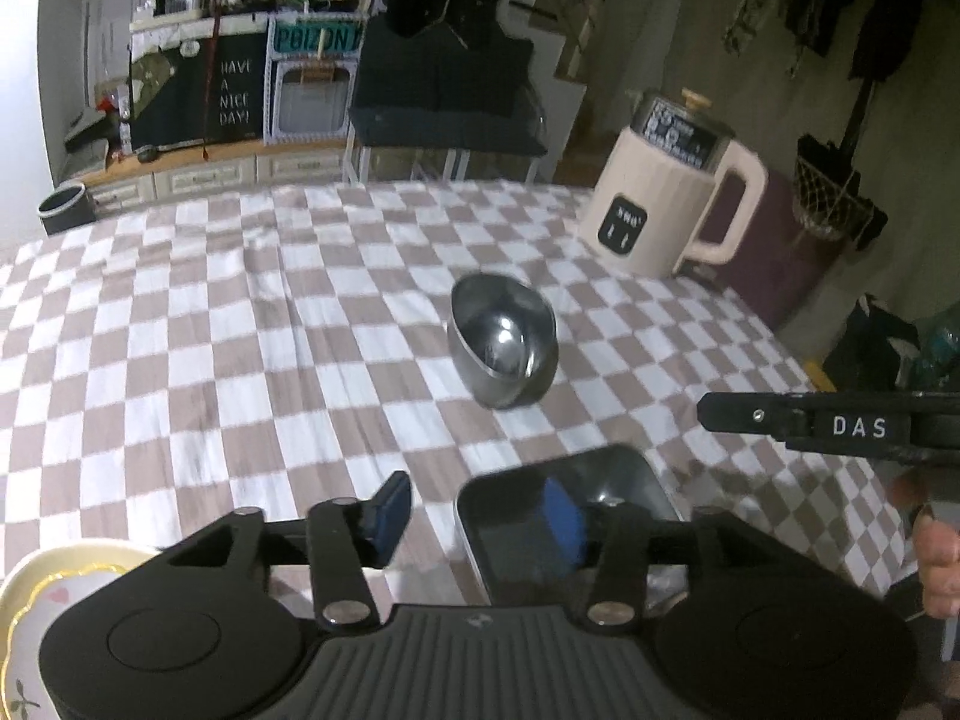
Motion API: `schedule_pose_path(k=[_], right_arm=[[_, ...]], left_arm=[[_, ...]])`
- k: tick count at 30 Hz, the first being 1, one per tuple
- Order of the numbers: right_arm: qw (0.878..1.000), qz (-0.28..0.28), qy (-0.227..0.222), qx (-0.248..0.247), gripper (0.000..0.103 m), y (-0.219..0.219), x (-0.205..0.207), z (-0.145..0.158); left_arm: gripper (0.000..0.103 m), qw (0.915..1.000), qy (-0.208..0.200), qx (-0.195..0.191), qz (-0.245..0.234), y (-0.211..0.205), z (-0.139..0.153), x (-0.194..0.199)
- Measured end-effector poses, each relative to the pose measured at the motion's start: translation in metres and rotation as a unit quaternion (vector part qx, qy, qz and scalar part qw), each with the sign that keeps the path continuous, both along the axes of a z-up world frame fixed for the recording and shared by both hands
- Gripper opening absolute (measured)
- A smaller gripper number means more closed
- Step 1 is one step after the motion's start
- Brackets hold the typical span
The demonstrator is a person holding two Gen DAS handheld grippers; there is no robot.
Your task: Organize plates and bowls
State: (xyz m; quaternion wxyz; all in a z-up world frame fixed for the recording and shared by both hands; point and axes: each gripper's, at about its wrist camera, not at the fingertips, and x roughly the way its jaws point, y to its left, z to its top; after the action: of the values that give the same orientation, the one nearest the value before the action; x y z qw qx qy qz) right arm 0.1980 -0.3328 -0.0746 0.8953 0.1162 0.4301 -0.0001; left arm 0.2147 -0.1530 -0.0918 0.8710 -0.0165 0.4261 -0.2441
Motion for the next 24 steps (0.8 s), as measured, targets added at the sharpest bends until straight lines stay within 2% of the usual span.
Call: schedule_pose_path(k=[2, 7, 9, 11, 12, 15, 17, 19, 24], right_arm=[[1.0, -0.002, -0.011, -0.002, 0.04, 0.001, 0.002, 0.002], [0.999, -0.002, -0.048, -0.026, 0.049, 0.002, 0.011, 0.001], [0.998, -0.006, -0.056, -0.025, 0.058, 0.001, 0.017, 0.0], [0.998, -0.011, -0.062, -0.024, 0.073, 0.0, 0.024, -0.001], [0.998, -0.013, -0.064, -0.023, 0.076, -0.001, 0.027, -0.002], [0.997, -0.02, -0.066, -0.024, 0.083, -0.005, 0.039, -0.004], [0.997, -0.021, -0.065, -0.029, 0.096, -0.008, 0.049, -0.009], [0.997, -0.024, -0.062, -0.04, 0.103, -0.011, 0.057, -0.014], [0.996, -0.042, -0.052, -0.055, 0.103, -0.021, 0.074, -0.025]], left_arm=[[0.065, 0.9999, -0.013, -0.005, 0.008, 0.001, 0.005, 0.0], [0.086, 0.9984, -0.034, -0.024, 0.038, 0.006, 0.01, 0.007], [0.094, 0.9978, -0.035, -0.027, 0.049, 0.007, 0.009, 0.011], [0.099, 0.9975, -0.036, -0.026, 0.056, 0.006, 0.007, 0.014], [0.102, 0.9972, -0.039, -0.024, 0.059, 0.005, 0.005, 0.015], [0.103, 0.9968, -0.043, -0.025, 0.062, 0.003, 0.003, 0.016], [0.103, 0.9968, -0.043, -0.023, 0.064, 0.0, 0.002, 0.018], [0.103, 0.997, -0.038, -0.015, 0.066, -0.005, 0.0, 0.022], [0.103, 0.9978, -0.027, -0.007, 0.061, -0.016, -0.009, 0.041]])
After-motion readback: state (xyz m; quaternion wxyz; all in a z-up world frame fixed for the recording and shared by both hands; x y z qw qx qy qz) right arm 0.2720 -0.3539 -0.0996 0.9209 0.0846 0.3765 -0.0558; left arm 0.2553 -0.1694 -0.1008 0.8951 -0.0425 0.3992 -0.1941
